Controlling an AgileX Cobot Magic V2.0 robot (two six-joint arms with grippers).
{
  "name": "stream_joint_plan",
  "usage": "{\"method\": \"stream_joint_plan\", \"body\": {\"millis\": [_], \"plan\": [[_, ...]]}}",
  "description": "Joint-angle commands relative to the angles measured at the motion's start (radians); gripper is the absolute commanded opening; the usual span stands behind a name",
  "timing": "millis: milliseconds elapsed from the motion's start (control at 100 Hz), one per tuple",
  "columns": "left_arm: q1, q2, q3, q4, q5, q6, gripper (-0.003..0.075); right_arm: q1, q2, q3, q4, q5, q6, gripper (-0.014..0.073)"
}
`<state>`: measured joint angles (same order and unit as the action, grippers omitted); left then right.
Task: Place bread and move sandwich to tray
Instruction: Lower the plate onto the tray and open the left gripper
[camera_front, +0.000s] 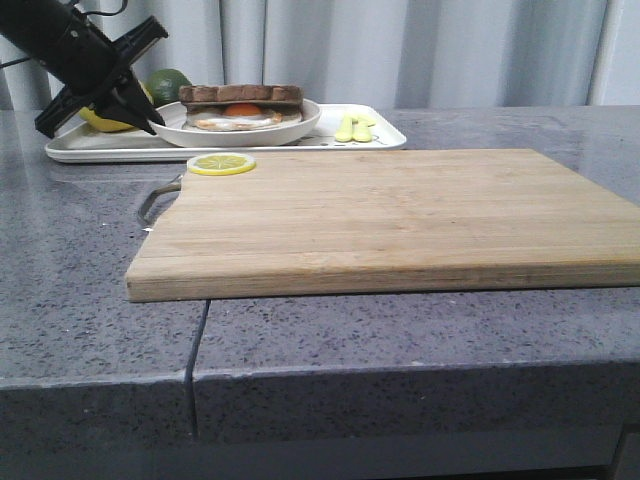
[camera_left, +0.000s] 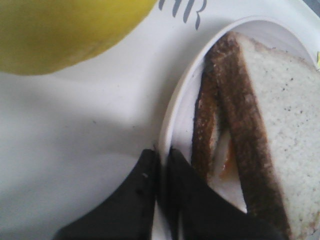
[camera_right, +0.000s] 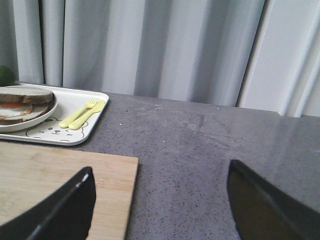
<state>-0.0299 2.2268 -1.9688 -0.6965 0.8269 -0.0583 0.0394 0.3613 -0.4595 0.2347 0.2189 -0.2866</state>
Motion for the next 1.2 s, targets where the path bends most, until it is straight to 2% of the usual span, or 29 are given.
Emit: {"method": "stream_joint_plan", "body": {"millis": [0, 680, 770, 920, 1010, 1190], "plan": [[-0.008, -0.070, -0.039, -0.068, -0.058, -0.014, -0.0020, -0.008, 0.006, -0.025, -0.005, -0.082, 0.002, 0.0549], [-0.008, -0.062, -0.039, -0.017, -0.033, -0.037, -0.0014, -0.008, 0.006, -0.025, -0.005, -0.082, 0.002, 0.0549], [-0.008, -0.062, -0.039, -0.017, -0.031, -0.037, 0.0037, -0.008, 0.006, -0.025, -0.005, -0.082, 0.002, 0.0549], [-0.008, -0.062, -0.039, -0.017, -0.027, -0.037, 0.0220, -0.008, 0.006, -0.025, -0.005, -0.082, 0.002, 0.0549], [-0.008, -0.062, -0.039, -0.017, -0.025, -0.039, 0.0296, -0.008, 0.006, -0.025, -0.005, -0.082, 0.002, 0.0549], [0.000, -0.062, -0.039, -0.017, -0.018, -0.039, 0.0318, -0.008, 0.006, -0.025, -0.005, -0.082, 0.002, 0.0549]]}}
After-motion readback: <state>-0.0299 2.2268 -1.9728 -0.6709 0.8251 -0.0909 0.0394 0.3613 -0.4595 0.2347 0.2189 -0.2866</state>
